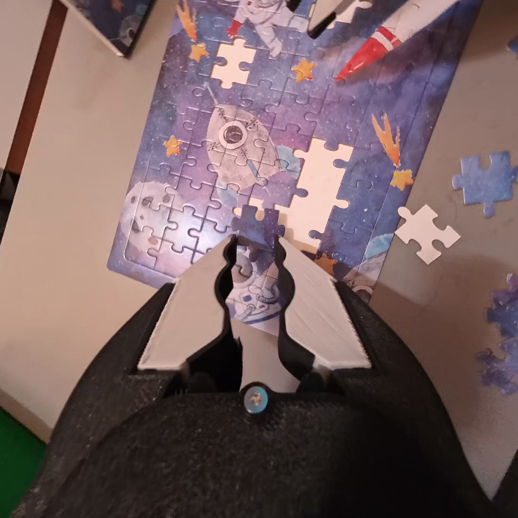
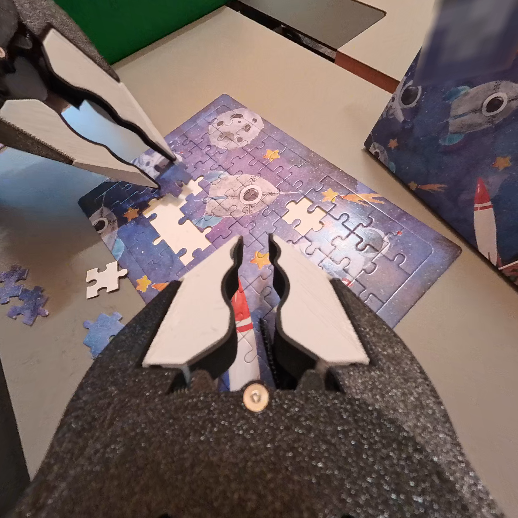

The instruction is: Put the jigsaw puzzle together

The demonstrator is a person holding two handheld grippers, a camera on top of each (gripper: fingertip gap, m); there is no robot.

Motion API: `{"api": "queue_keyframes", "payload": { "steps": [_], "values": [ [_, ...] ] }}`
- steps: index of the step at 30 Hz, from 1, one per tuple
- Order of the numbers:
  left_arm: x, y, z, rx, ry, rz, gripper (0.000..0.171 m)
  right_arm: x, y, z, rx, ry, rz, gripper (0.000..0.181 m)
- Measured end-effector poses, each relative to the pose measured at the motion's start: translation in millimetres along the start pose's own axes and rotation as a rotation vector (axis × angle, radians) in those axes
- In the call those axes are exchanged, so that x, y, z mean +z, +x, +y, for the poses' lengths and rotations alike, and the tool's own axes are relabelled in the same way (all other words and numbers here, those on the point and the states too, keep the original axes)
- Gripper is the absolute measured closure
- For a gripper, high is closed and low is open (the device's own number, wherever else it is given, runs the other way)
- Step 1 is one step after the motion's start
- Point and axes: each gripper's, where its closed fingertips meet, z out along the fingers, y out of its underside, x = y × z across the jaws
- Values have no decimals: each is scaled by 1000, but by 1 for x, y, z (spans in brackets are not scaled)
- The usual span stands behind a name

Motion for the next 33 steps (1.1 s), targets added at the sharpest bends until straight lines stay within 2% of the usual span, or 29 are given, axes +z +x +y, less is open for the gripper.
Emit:
{"api": "queue_keyframes", "payload": {
  "steps": [5,12,19,24,27,29,33],
  "values": [
    [7,4,-5,105,-14,102,145,0,2,0,8,2,3,164],
    [3,8,-4,98,-12,110,146,0,1,1,4,-5,0,164],
    [-17,34,17,71,-64,205,146,-1,1,1,-9,-6,5,164],
    [-41,63,47,109,-147,304,145,0,-1,0,1,-3,-6,164],
    [-42,67,66,179,-207,298,145,0,-3,-1,-9,-3,-8,164],
    [-41,60,71,180,-208,243,144,1,-5,-1,-15,-3,-9,164],
    [-50,47,68,-28,-121,145,142,0,-4,-1,-35,0,1,164]
  ]
}}
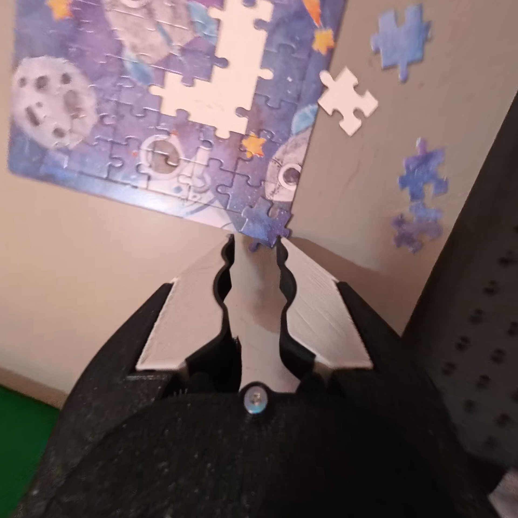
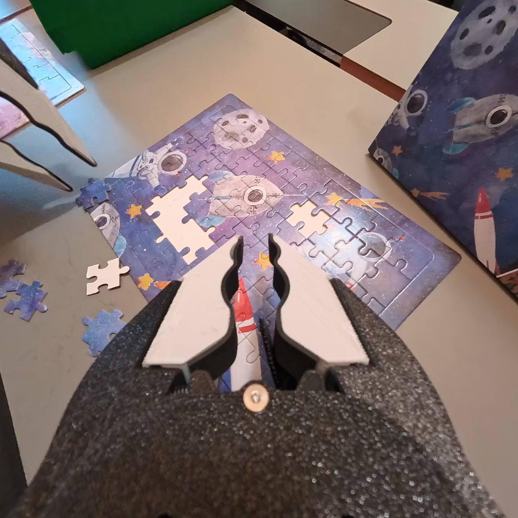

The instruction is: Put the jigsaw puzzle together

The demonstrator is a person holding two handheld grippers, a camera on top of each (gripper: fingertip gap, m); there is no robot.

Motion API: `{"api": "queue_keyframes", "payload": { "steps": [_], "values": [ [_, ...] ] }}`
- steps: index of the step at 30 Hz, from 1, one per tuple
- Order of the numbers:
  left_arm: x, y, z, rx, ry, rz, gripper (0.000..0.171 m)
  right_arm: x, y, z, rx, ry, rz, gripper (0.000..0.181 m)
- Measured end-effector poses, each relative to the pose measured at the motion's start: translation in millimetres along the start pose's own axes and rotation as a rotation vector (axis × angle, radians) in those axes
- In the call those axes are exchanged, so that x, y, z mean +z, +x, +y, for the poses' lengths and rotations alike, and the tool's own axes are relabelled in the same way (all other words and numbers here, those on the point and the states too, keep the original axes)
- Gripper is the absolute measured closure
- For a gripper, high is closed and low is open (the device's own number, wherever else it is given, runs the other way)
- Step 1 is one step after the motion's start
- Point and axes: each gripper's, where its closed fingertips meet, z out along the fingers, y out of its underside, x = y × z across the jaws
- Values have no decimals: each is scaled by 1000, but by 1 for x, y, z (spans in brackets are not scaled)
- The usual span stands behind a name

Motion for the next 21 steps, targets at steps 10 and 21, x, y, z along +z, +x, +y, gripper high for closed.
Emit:
{"api": "queue_keyframes", "payload": {
  "steps": [10,21],
  "values": [
    [0,14,-4,-784,238,-295,124,4,-7,3,-29,-23,-10,164],
    [9,4,2,-771,141,-433,125,4,-6,4,-35,-28,-1,164]
  ]
}}
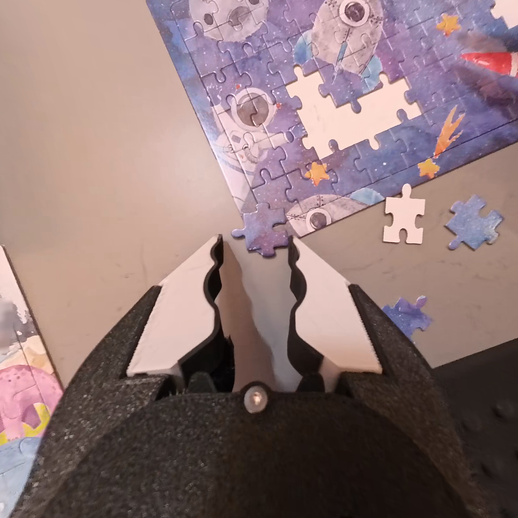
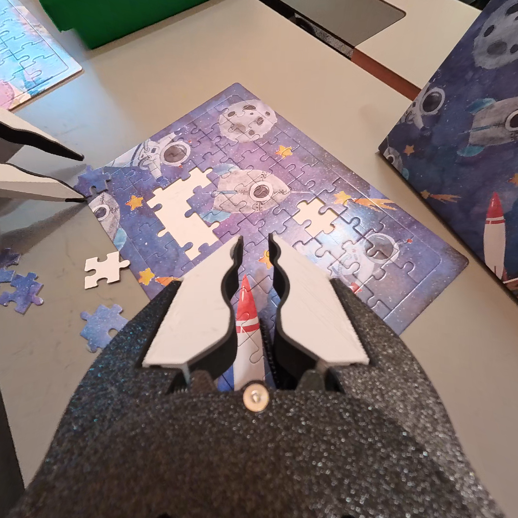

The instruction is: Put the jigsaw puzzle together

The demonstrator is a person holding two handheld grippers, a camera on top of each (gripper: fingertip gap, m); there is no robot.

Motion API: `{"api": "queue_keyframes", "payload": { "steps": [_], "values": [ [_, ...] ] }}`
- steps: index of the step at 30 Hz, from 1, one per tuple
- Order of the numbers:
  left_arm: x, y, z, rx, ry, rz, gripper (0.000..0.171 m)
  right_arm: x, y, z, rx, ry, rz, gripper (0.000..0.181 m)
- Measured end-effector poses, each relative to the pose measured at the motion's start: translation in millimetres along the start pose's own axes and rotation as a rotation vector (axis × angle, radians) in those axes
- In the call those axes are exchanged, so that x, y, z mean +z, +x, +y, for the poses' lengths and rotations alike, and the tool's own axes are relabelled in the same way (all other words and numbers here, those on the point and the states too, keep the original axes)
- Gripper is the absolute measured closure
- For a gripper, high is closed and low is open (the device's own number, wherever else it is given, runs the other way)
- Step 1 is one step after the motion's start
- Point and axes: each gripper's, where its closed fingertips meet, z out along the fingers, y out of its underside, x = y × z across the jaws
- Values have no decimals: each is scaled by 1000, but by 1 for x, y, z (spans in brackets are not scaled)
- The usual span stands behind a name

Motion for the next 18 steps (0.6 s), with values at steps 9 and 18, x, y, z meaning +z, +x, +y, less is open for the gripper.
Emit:
{"api": "queue_keyframes", "payload": {
  "steps": [9,18],
  "values": [
    [-2,6,3,86,-1,77,131,3,-3,3,-20,-20,-2,164],
    [-1,3,3,85,-16,148,141,3,-5,3,-10,-17,-23,164]
  ]
}}
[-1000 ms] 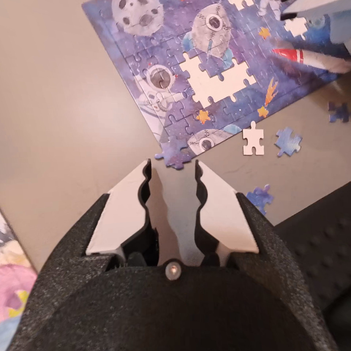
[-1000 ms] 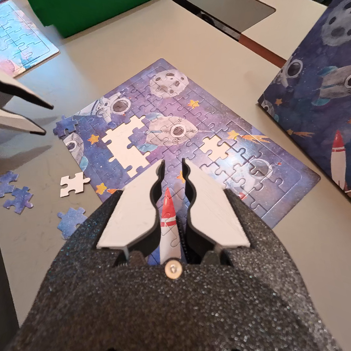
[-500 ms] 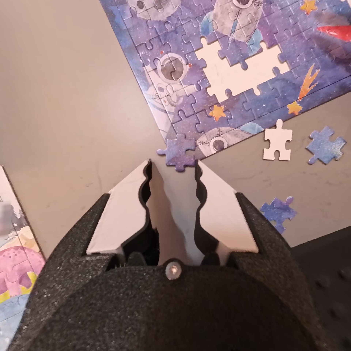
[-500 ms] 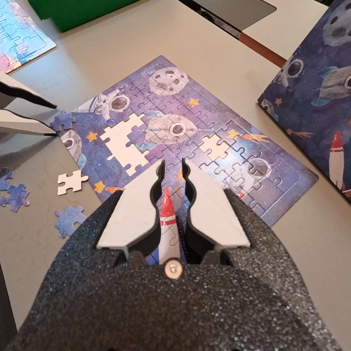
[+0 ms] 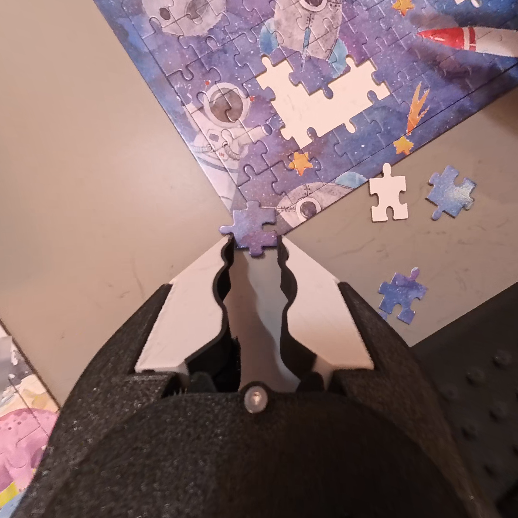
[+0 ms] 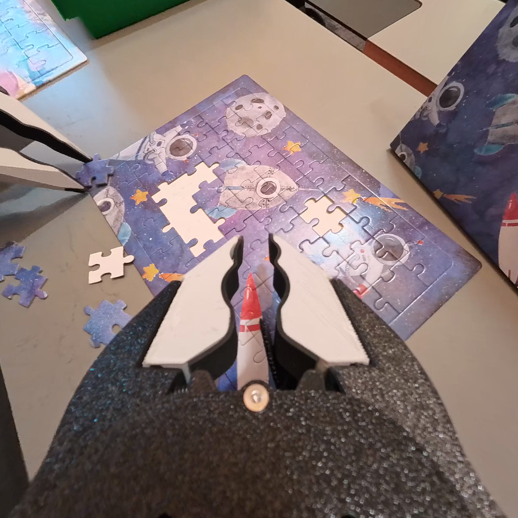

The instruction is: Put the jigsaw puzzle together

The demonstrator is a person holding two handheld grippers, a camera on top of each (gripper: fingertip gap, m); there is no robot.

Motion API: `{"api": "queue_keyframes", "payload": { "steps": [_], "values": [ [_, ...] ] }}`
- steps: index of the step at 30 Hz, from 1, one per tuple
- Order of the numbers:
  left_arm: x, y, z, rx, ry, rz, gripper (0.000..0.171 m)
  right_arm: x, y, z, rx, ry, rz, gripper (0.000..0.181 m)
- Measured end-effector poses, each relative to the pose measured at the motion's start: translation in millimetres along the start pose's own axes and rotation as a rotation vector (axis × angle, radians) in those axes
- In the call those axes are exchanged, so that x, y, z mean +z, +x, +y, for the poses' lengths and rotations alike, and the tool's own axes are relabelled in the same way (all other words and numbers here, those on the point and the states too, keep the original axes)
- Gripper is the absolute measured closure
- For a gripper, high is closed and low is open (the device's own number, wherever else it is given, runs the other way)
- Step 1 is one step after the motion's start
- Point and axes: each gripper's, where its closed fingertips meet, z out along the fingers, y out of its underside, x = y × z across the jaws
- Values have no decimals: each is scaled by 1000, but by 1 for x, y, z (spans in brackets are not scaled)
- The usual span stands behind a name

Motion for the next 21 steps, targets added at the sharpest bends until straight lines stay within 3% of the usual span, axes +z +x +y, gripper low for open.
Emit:
{"api": "queue_keyframes", "payload": {
  "steps": [3,6,10,13,15,18,21],
  "values": [
    [-9,-7,5,32,-10,-15,141,-1,-28,-3,-30,14,-152,162],
    [-22,-23,24,126,-76,-61,141,-7,-92,11,-139,-45,-446,156],
    [-34,-21,42,174,-97,8,141,-3,-134,30,-286,-125,-528,148],
    [-35,-23,46,167,-107,-11,137,2,-134,35,-320,-151,-495,148],
    [-36,-13,27,156,-29,-34,126,1,-128,34,-306,-143,-490,149],
    [-28,43,-9,50,106,77,126,-3,-108,26,-287,-101,-443,150],
    [-2,87,-16,-53,102,67,120,-8,-71,15,-243,-41,-331,150]
  ]
}}
